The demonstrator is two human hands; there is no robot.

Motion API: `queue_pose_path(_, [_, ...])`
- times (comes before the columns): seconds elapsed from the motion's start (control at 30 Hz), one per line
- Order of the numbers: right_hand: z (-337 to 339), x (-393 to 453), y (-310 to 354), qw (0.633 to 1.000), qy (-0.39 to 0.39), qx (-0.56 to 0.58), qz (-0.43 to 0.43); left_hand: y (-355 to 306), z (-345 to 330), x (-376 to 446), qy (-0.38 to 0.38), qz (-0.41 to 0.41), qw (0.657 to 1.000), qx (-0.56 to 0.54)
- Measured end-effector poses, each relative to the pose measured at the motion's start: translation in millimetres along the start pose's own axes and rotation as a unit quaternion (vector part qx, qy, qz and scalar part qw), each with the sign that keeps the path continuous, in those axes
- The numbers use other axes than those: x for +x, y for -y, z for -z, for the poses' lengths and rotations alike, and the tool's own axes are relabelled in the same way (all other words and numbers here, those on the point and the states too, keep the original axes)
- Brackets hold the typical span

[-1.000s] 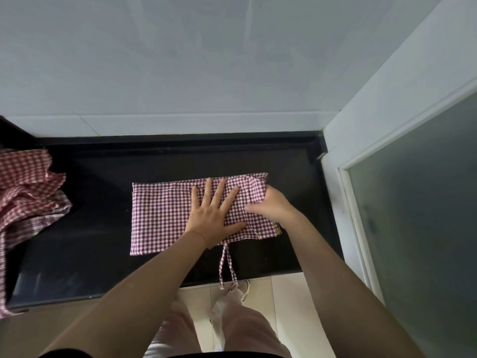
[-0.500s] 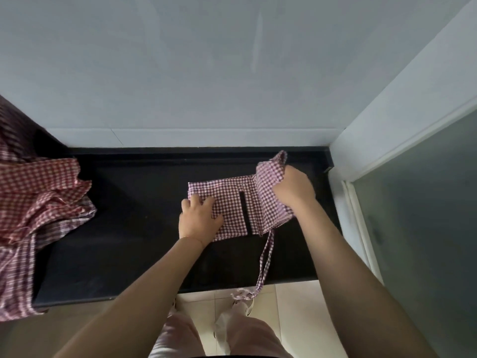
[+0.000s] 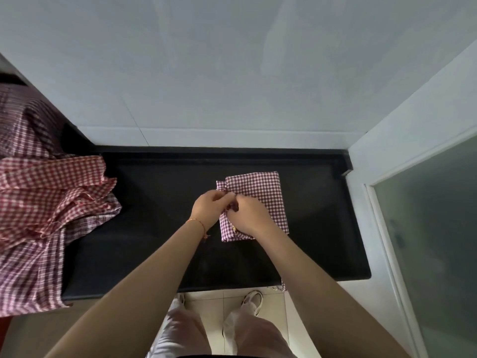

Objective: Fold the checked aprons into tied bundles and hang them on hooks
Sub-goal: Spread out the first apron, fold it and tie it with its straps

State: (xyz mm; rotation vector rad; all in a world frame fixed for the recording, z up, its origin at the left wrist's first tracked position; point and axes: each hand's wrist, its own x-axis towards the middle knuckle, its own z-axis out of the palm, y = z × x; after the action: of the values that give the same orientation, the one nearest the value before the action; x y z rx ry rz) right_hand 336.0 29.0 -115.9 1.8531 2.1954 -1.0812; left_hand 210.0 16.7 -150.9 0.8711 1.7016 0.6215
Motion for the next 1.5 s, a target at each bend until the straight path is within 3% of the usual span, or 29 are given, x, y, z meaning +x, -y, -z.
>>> queue_pose_path(0.13, [15,0,-11,0.996,0.086,0.024,-0.003,-5,-11,2,-0.064,-0.005,0.994,0.088])
queue_pose_path(0.2, [21,-2,-18,0.995,0.084,0.06,-0.005,-8,-15,4,-0.086,0.004,0.992,0.096])
queue_pose_path(0.27, [23,-3,-26,0.996,0.015,0.089,-0.004,-11,-17,5,-0.104,0.006,0.99,0.095])
queue_pose_path(0.3, [23,-3,-31,0.995,-0.056,0.088,0.0,-12,-18,7,-0.105,0.006,0.991,0.088])
queue_pose_path(0.37, [20,-2,-44,0.974,-0.222,0.041,0.028,-11,-17,8,-0.093,-0.005,0.993,0.067])
queue_pose_path(0.43, [11,7,-59,0.954,-0.29,-0.027,0.066,-8,-14,7,-0.08,-0.024,0.995,0.055])
queue_pose_path(0.6, [-20,23,-81,0.975,-0.138,-0.157,0.075,-1,-8,2,-0.061,-0.08,0.988,0.119])
queue_pose_path(0.63, [-25,26,-83,0.975,-0.129,-0.164,0.072,-1,-10,1,-0.098,-0.122,0.97,0.184])
queue_pose_path(0.7, [-30,26,-84,0.973,-0.126,-0.183,0.061,-4,-20,-5,-0.177,-0.27,0.893,0.313])
queue_pose_path(0.73, [-33,26,-85,0.971,-0.12,-0.199,0.057,-8,-28,-8,-0.177,-0.341,0.857,0.344])
queue_pose_path(0.8, [-35,25,-89,0.964,-0.108,-0.235,0.056,-13,-46,-10,-0.087,-0.398,0.822,0.398])
queue_pose_path(0.9, [-36,24,-94,0.965,-0.106,-0.232,0.069,-6,-59,0,0.017,-0.307,0.809,0.501])
queue_pose_path(1.17, [-35,32,-104,0.976,-0.163,-0.128,0.066,33,-29,23,0.041,-0.236,0.782,0.575])
queue_pose_path(1.37, [-11,23,-107,0.973,-0.184,-0.047,-0.129,30,-38,21,0.054,-0.225,0.782,0.579])
queue_pose_path(1.43, [4,23,-100,0.97,-0.116,0.103,-0.185,29,-43,19,0.043,-0.215,0.786,0.579])
queue_pose_path(1.5, [22,24,-92,0.919,-0.029,0.288,-0.267,28,-50,16,0.03,-0.206,0.789,0.578])
